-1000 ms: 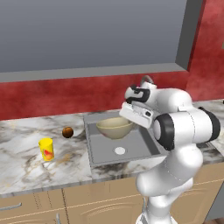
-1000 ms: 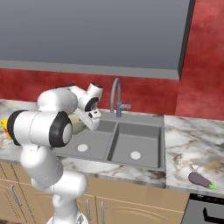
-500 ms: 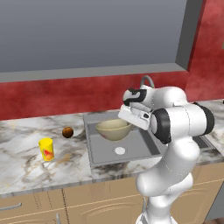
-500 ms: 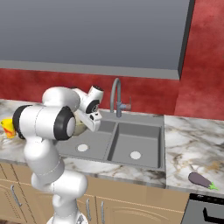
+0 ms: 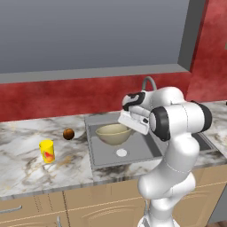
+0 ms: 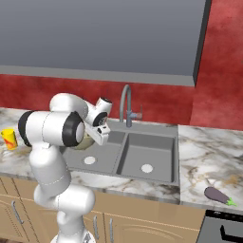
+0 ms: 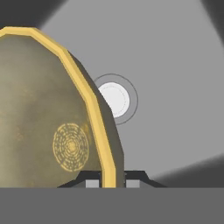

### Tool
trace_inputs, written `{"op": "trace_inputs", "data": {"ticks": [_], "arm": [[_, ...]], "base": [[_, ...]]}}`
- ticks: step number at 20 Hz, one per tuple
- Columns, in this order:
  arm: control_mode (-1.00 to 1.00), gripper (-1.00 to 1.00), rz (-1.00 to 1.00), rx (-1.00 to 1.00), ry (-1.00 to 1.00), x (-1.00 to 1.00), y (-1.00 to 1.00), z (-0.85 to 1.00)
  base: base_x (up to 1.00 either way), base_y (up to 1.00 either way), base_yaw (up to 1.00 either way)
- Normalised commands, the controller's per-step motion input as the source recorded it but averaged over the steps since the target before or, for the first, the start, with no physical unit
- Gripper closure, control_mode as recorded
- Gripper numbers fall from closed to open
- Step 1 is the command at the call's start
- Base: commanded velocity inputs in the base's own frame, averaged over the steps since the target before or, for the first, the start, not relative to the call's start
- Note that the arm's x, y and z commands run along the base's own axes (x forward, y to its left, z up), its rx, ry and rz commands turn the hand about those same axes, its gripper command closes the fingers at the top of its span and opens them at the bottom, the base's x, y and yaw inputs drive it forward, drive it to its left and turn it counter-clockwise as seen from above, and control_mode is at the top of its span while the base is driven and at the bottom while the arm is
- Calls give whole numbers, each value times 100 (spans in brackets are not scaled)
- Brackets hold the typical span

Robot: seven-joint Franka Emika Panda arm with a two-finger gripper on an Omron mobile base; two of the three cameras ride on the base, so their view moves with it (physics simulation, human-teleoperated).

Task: Remove the eggplant and orange from the sink. Then move the bowl and cup from the counter to the sink for washing.

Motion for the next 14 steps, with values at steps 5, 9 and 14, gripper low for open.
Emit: {"op": "trace_inputs", "data": {"ticks": [5, 9, 14], "arm": [[-100, 100, 0, 0, 0, 11, 3, -21], [-100, 100, 0, 0, -1, 10, 2, -19], [-100, 100, 0, 0, 0, 11, 2, -18]], "base": [[0, 0, 0], [0, 0, 0], [0, 0, 0]]}}
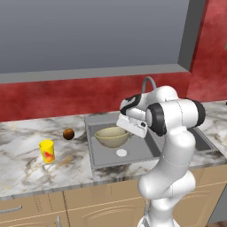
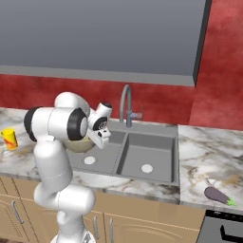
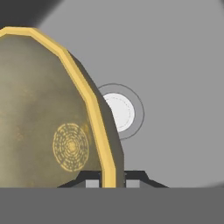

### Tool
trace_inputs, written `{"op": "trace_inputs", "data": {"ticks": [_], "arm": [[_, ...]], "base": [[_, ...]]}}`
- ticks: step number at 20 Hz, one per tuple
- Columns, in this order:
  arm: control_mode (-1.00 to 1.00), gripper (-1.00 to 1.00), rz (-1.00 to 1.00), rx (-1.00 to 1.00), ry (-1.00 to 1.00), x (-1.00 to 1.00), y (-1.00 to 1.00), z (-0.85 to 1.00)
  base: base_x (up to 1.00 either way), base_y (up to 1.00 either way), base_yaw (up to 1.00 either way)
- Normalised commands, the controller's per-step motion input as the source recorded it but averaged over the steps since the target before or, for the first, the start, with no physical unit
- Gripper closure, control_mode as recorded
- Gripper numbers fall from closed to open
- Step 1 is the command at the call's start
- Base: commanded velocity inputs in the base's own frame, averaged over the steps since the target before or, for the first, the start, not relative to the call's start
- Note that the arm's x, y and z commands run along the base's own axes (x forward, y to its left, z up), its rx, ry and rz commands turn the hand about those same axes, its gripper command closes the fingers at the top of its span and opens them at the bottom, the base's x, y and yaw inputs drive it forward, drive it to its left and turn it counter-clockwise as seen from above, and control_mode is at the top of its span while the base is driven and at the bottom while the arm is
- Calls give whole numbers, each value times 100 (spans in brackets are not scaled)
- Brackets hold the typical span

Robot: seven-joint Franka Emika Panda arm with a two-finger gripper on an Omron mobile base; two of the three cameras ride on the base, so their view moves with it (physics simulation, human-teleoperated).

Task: Remove the eggplant and orange from the sink. Then move the bowl and cup from the counter to the sink for washing.

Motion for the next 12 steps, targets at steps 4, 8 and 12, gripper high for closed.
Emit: {"op": "trace_inputs", "data": {"ticks": [4, 8, 12], "arm": [[-100, 100, 0, 0, 0, 7, 2, -16], [-100, 100, 1, 0, 0, 10, 0, -18], [-100, 100, 2, 0, 0, 10, 1, -17]], "base": [[0, 0, 0], [0, 0, 0], [0, 0, 0]]}}
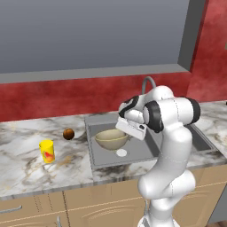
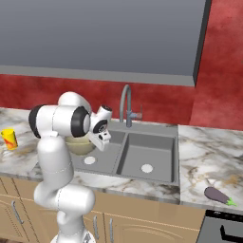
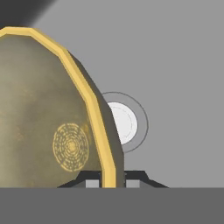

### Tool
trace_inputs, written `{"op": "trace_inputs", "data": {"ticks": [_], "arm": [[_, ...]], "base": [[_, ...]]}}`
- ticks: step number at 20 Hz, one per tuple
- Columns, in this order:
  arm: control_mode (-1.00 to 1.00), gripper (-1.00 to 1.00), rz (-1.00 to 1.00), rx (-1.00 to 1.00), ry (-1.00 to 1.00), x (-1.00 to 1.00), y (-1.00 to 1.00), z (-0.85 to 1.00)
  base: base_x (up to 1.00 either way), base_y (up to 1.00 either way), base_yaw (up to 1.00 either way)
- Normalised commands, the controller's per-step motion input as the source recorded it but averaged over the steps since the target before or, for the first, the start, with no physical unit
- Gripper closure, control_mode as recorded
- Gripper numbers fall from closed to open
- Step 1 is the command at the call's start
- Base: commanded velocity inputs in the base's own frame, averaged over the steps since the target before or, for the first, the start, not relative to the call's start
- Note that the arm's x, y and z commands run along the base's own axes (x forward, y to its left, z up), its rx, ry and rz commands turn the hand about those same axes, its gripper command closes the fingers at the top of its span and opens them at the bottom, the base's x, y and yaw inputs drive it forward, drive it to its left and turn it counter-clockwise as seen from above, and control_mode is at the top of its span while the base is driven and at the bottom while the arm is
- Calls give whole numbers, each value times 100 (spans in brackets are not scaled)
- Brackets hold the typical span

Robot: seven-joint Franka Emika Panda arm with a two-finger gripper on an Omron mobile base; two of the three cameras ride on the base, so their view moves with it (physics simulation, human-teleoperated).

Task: Remove the eggplant and orange from the sink. Then move the bowl and cup from the counter to the sink for washing.

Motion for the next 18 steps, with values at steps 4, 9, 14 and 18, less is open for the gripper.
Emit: {"op": "trace_inputs", "data": {"ticks": [4, 9, 14, 18], "arm": [[-100, 100, 2, 0, 0, 14, 3, -18], [-100, 100, 3, 0, 0, 12, 6, -16], [-100, 100, 3, 1, 0, 10, 11, -14], [-100, 100, 1, 1, -1, 10, 11, -16]], "base": [[0, 0, 0], [0, 0, 0], [0, 0, 0], [0, 0, 0]]}}
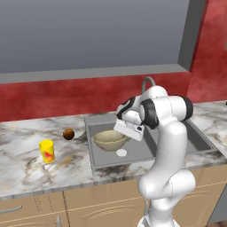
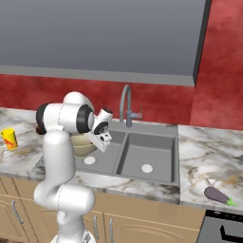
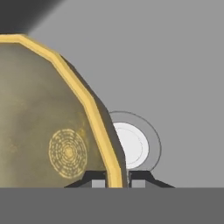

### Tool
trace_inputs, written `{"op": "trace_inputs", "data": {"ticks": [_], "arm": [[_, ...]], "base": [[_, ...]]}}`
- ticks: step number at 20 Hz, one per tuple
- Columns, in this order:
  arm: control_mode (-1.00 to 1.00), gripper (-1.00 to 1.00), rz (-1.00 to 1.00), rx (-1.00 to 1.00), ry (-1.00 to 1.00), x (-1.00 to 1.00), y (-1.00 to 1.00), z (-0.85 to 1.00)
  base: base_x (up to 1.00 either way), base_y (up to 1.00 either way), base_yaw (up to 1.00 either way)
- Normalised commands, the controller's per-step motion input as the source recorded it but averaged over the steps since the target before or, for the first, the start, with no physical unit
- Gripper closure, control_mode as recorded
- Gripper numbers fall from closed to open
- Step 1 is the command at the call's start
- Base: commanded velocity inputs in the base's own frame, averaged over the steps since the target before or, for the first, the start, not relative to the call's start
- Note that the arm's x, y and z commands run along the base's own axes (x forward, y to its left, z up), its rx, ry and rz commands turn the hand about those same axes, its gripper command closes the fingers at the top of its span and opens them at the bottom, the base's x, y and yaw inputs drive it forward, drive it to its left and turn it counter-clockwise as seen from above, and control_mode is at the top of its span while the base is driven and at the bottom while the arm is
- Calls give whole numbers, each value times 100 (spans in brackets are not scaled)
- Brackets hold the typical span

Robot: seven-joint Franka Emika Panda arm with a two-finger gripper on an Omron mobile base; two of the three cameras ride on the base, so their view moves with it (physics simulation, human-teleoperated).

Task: Remove the eggplant and orange from the sink. Then move the bowl and cup from the counter to the sink for washing.

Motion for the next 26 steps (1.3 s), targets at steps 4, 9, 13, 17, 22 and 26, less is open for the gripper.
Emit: {"op": "trace_inputs", "data": {"ticks": [4, 9, 13, 17, 22, 26], "arm": [[-100, 100, 0, 2, -3, 8, 7, -15], [-100, 100, 0, 3, -1, 4, 7, -17], [-100, 100, 1, 0, -4, 2, 0, -17], [-100, 100, 1, 0, -9, 0, 1, -13], [-100, 100, 0, 0, -10, 0, 7, -6], [-100, 100, 0, 0, -8, -6, 10, -4]], "base": [[0, 0, 0], [0, 0, 0], [0, 0, 0], [0, 0, 0], [0, 0, 0], [0, 0, 0]]}}
